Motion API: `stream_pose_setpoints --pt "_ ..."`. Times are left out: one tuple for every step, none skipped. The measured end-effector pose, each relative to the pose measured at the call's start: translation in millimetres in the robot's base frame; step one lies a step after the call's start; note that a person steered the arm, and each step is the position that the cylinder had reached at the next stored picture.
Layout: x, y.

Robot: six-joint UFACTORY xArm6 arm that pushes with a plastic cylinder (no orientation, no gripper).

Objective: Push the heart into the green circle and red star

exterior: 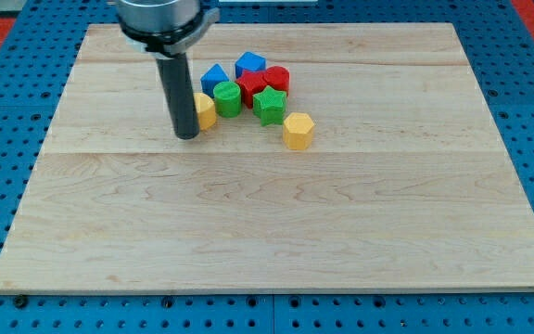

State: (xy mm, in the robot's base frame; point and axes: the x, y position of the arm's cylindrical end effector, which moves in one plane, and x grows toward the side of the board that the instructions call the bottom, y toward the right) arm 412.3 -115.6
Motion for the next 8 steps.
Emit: stream_pose_setpoints --pt "-11 -9" --pt "-32 -8" --pt "-39 5" --pt "-56 18" --pt "-69 31" --pt "-78 27" --pt "-80 -4" --pt "-51 -23"
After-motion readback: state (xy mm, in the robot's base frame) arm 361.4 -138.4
